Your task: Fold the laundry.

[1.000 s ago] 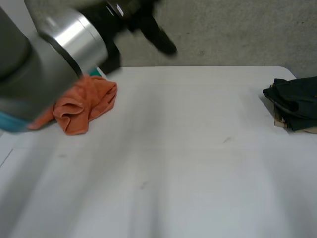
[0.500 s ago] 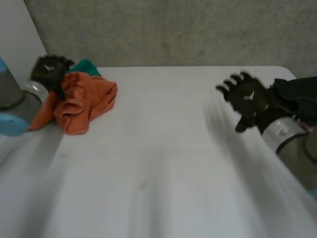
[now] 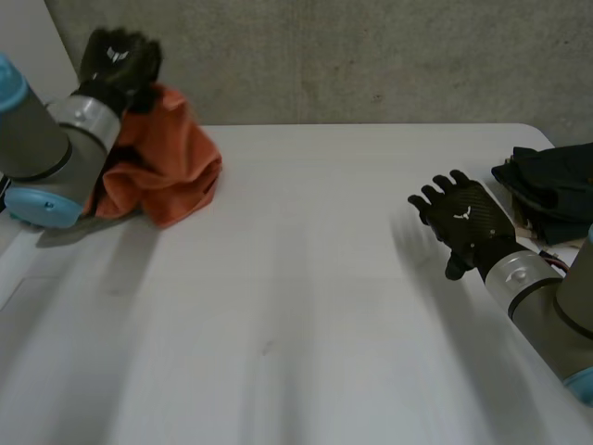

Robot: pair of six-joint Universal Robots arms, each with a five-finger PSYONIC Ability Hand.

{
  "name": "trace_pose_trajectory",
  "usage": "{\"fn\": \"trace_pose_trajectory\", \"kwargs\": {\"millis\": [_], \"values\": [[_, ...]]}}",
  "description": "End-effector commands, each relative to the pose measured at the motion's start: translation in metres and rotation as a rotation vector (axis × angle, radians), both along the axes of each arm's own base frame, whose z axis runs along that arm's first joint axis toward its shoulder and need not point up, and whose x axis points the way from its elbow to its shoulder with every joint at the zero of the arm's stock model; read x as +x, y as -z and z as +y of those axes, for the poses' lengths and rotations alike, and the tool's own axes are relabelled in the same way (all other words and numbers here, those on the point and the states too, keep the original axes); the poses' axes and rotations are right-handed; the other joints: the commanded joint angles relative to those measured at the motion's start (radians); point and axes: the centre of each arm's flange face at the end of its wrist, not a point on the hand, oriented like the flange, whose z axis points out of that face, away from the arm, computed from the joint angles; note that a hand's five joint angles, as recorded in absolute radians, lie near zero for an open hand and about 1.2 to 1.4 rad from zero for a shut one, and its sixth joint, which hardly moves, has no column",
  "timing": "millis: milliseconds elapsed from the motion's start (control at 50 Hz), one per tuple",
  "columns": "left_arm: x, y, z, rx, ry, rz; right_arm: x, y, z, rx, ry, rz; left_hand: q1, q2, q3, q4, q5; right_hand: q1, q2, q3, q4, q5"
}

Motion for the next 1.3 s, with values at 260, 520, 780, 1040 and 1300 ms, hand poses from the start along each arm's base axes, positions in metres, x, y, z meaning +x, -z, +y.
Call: {"fn": "trace_pose_trajectory", "kwargs": {"millis": [260, 520, 780, 1040, 1300], "values": [[-0.134, 0.105, 0.215, 0.517, 0.518, 0.051, -0.018, -0.018, -0.011, -0.031, 0.149, -0.036, -0.338, -0.415, -0.41, -0.419, -0.379, -0.049, -0.038, -0.029, -0.029, -0.041], [-0.069, 0.065, 0.168, 0.526, 0.258, 0.091, -0.018, -0.016, 0.002, 0.084, 0.154, -0.041, -0.86, -0.937, -0.933, -0.941, -0.901, -0.049, -0.038, -0.029, -0.029, -0.041], [0.003, 0.047, 0.048, 0.31, 0.129, 0.035, 0.035, -0.02, 0.058, 0.298, -0.008, -0.136, -0.849, -0.926, -0.921, -0.93, -0.89, -0.049, -0.038, -0.029, -0.029, -0.041], [0.026, 0.134, -0.024, 0.364, 0.042, -0.235, 0.09, 0.028, 0.059, 0.306, -0.09, -0.125, -0.858, -0.934, -0.93, -0.938, -0.898, -0.049, -0.038, -0.029, -0.029, -0.041], [0.021, 0.114, -0.001, 0.385, 0.062, -0.199, 0.097, 0.049, 0.032, 0.223, -0.025, -0.065, -0.834, -0.911, -0.906, -0.915, -0.875, 1.173, 1.184, 1.192, 1.193, 1.181]]}}
